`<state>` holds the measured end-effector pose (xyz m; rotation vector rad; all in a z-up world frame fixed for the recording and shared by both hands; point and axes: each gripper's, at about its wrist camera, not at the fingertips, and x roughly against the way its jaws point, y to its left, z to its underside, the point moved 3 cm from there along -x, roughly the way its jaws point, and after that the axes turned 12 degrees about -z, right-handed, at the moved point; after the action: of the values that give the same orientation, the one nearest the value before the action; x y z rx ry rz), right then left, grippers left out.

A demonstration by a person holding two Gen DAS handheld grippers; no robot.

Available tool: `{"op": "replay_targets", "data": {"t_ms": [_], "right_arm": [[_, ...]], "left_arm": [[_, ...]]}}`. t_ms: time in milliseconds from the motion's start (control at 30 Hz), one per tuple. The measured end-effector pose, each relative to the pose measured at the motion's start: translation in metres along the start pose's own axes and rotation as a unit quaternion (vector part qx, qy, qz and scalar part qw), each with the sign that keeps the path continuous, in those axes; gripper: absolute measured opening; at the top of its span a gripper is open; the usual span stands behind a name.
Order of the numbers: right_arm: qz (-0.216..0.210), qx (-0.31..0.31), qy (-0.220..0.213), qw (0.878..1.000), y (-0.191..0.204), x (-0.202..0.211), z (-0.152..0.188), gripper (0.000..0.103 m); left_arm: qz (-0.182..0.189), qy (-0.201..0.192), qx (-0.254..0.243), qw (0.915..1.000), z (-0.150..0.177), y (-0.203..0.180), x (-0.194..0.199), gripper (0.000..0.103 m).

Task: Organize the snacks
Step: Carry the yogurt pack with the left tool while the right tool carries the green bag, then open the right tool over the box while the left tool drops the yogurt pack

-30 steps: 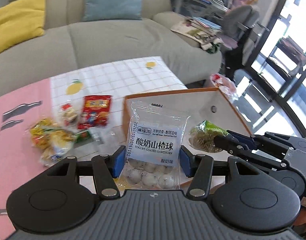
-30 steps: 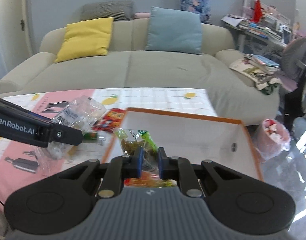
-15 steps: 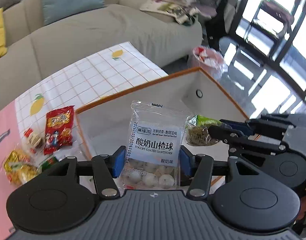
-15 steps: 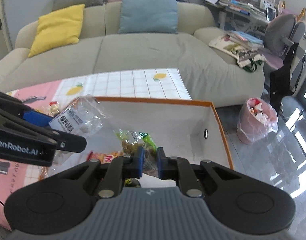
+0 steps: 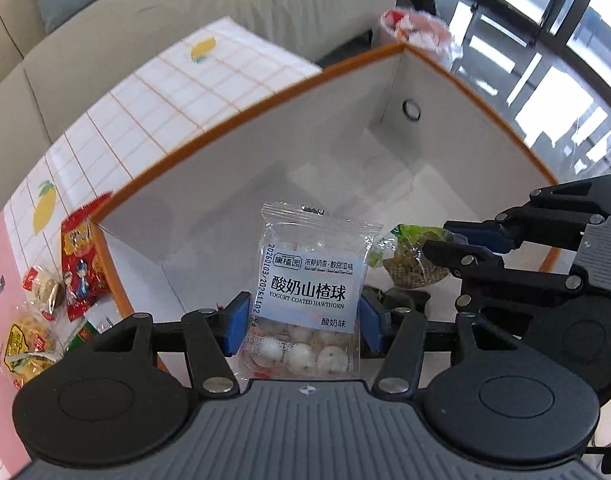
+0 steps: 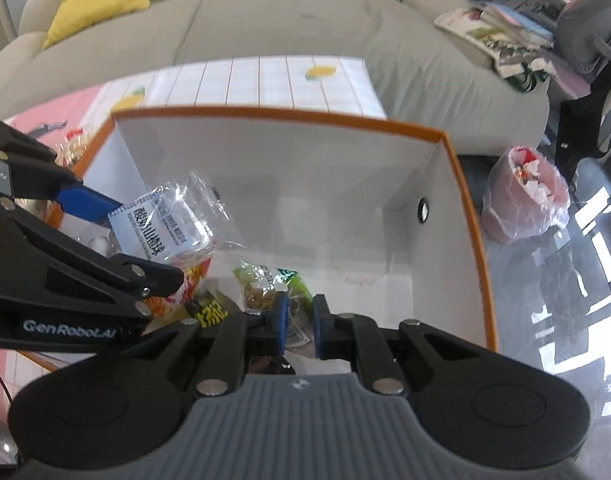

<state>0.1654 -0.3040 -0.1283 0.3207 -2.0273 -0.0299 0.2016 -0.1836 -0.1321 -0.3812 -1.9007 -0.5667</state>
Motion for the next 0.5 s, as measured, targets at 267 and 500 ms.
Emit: {"op": "replay_targets", "data": {"t_ms": [267,500], "right_arm": [[-0.001,-0.001,0.020,1.000,-0.004,-0.009,0.004,0.010],[0.001,0.009,0.026,1.000,0.003,-0.006,0.002,0.015]], "left_arm": [[-0.017,0.028,-0.020,0.9993,0.004,-0.004,-0.012,0.071],[-0.017,0.039,-0.025,0.9988,0.006,-0.003,-0.011,0.075]]}}
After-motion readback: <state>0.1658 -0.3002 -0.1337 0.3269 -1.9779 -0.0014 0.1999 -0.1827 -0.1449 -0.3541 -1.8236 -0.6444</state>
